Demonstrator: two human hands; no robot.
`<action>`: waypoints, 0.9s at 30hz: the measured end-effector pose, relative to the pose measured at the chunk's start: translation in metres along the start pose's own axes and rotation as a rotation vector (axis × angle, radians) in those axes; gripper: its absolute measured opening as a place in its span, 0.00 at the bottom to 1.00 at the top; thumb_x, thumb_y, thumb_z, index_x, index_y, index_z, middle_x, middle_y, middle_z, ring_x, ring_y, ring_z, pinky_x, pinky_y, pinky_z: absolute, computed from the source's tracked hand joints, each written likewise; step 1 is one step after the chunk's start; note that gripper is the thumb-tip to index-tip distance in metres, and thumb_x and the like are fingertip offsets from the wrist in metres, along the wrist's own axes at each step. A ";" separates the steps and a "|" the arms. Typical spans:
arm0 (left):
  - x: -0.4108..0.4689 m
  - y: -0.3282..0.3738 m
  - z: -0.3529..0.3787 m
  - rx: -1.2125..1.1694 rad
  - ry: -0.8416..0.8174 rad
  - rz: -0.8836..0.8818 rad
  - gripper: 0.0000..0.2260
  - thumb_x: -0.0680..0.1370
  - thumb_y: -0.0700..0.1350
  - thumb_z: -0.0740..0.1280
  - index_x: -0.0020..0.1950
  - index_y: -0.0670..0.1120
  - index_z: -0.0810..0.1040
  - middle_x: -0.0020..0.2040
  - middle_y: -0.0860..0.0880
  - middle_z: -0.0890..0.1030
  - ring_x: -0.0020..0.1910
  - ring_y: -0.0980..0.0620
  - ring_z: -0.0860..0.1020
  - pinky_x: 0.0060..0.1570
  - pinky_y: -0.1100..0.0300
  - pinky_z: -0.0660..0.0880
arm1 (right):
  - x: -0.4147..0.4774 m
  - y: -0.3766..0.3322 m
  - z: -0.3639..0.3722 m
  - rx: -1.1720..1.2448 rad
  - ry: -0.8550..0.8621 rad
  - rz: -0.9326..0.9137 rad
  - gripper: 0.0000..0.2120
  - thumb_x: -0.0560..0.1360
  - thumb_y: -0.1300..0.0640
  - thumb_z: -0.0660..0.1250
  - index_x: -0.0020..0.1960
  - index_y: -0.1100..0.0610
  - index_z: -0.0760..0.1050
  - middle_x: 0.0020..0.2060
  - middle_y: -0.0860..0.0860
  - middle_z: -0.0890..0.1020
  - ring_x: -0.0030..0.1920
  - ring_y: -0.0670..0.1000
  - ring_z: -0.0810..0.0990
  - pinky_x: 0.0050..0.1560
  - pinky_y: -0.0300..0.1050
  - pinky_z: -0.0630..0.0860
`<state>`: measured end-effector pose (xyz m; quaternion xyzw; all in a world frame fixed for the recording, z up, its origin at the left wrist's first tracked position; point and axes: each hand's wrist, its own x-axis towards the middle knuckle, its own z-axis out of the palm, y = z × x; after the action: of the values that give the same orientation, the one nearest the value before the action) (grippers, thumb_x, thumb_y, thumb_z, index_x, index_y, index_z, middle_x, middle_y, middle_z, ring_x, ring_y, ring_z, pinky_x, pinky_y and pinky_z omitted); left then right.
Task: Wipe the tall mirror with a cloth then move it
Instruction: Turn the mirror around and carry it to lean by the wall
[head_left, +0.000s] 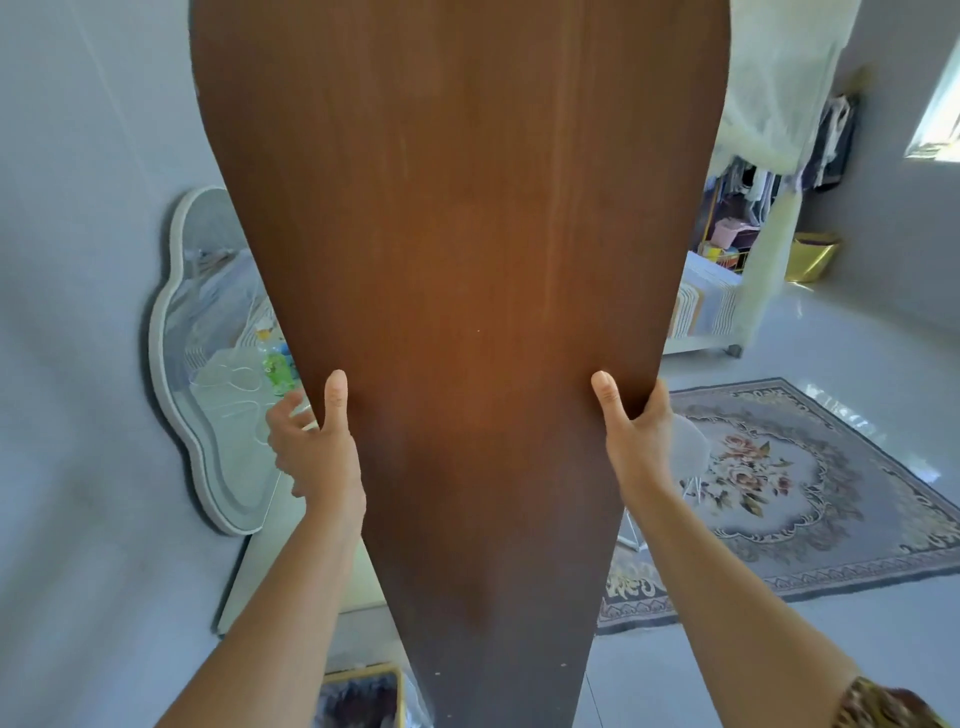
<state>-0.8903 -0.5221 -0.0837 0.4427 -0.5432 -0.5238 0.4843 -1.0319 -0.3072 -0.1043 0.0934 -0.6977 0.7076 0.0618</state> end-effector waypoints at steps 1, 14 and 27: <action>0.001 0.002 0.000 0.016 0.046 0.001 0.29 0.74 0.64 0.70 0.65 0.46 0.71 0.62 0.46 0.76 0.65 0.41 0.75 0.70 0.34 0.65 | 0.000 0.003 0.002 -0.019 -0.003 -0.004 0.19 0.73 0.41 0.68 0.58 0.50 0.70 0.52 0.44 0.80 0.55 0.46 0.79 0.63 0.51 0.73; -0.130 0.066 -0.021 0.212 -0.314 0.213 0.38 0.75 0.49 0.75 0.79 0.44 0.58 0.76 0.41 0.58 0.74 0.43 0.64 0.69 0.54 0.67 | -0.075 -0.031 -0.039 -0.097 -0.065 0.032 0.21 0.71 0.40 0.68 0.53 0.52 0.66 0.49 0.48 0.77 0.51 0.51 0.76 0.54 0.45 0.70; -0.126 0.110 -0.070 0.392 -0.777 0.113 0.56 0.70 0.59 0.77 0.83 0.52 0.40 0.84 0.50 0.40 0.83 0.47 0.51 0.79 0.46 0.57 | -0.150 -0.044 -0.017 -0.180 0.159 0.035 0.23 0.72 0.41 0.69 0.52 0.57 0.66 0.50 0.57 0.79 0.54 0.63 0.76 0.56 0.62 0.72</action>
<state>-0.8011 -0.4012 0.0171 0.2659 -0.7975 -0.5113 0.1787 -0.8765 -0.2833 -0.0940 0.0187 -0.7527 0.6484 0.1127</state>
